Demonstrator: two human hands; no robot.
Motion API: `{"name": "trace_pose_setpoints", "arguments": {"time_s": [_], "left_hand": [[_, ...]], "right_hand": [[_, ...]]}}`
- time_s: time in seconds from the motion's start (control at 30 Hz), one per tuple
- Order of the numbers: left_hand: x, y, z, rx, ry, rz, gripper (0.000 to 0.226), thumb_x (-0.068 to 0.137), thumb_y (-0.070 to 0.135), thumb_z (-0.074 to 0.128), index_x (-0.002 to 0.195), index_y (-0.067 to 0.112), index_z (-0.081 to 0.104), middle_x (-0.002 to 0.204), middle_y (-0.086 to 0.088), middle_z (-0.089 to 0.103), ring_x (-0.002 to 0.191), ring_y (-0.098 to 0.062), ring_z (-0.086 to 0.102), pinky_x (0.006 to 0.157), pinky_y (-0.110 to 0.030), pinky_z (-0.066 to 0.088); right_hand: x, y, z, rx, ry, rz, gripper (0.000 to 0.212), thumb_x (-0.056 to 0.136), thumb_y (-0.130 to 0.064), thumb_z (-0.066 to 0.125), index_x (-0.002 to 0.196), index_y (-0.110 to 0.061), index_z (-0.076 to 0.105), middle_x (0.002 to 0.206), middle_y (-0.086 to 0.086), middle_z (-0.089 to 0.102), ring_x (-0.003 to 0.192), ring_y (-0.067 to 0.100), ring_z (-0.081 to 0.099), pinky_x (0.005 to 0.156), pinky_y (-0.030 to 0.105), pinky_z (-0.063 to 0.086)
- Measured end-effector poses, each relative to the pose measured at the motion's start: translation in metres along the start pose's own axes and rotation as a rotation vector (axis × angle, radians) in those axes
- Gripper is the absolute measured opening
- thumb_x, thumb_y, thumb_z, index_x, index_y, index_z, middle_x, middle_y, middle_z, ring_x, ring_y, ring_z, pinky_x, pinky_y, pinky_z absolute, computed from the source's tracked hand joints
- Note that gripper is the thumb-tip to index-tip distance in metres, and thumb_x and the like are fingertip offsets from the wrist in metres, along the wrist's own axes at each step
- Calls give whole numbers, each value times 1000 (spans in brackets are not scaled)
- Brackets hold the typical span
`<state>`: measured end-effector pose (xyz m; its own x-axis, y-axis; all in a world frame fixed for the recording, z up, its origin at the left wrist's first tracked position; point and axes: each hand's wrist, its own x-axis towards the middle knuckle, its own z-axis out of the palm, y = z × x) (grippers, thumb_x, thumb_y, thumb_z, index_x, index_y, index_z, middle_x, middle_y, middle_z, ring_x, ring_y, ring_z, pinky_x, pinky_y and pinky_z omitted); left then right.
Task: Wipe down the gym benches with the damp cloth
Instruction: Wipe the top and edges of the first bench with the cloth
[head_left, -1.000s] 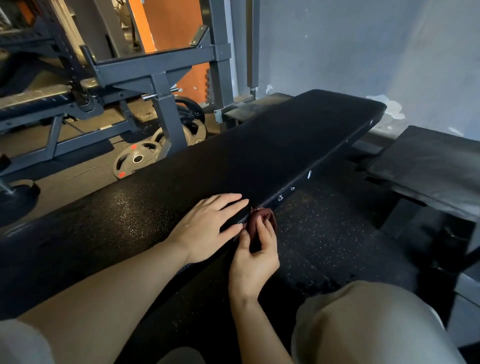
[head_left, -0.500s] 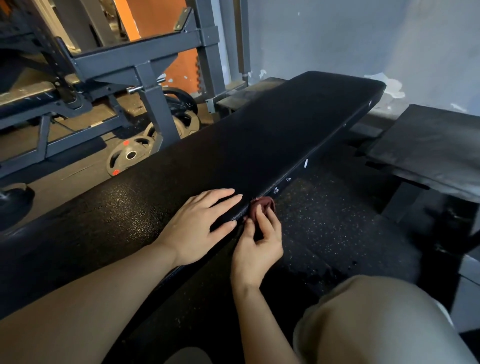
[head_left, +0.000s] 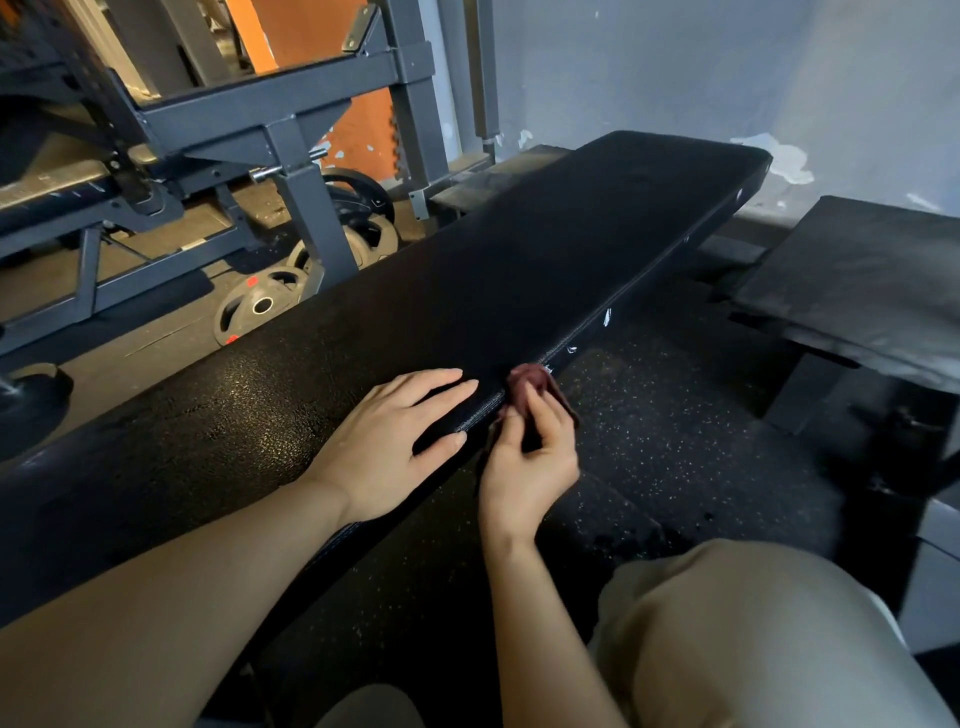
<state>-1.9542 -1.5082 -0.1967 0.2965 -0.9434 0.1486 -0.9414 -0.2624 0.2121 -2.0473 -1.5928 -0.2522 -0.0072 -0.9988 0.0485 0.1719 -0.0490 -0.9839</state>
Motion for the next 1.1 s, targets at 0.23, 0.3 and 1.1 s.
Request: {"name": "trace_pose_setpoints", "arguments": {"time_s": [0.23,0.3,1.1], "left_hand": [[0,-1,0,7,3,13,53,96,43,45,147,37,33,150,19,30,138,0,24,110,-19,14],[0,-2,0,18,11,12,53,96,42,46,147,37,34,150,19,30,138,1,23,109,-18,14],[0,-5,3,5,15,23,55,94,52,36,147,36,35,148,20,32,137,1,27,112,-28,26]], "right_hand": [[-14,3,0,-128,-97,182,36,91,-5,59,126,-10,62,130,0,55,122,12,48,109,24,33],[-15,-4,0,-222,-73,-9,36,91,-5,59,125,-13,64,127,0,57,120,15,45,101,18,30],[-1,-4,0,-266,-98,-21,37,94,-11,54,131,-15,60,127,-4,54,112,16,41,97,24,34]]}}
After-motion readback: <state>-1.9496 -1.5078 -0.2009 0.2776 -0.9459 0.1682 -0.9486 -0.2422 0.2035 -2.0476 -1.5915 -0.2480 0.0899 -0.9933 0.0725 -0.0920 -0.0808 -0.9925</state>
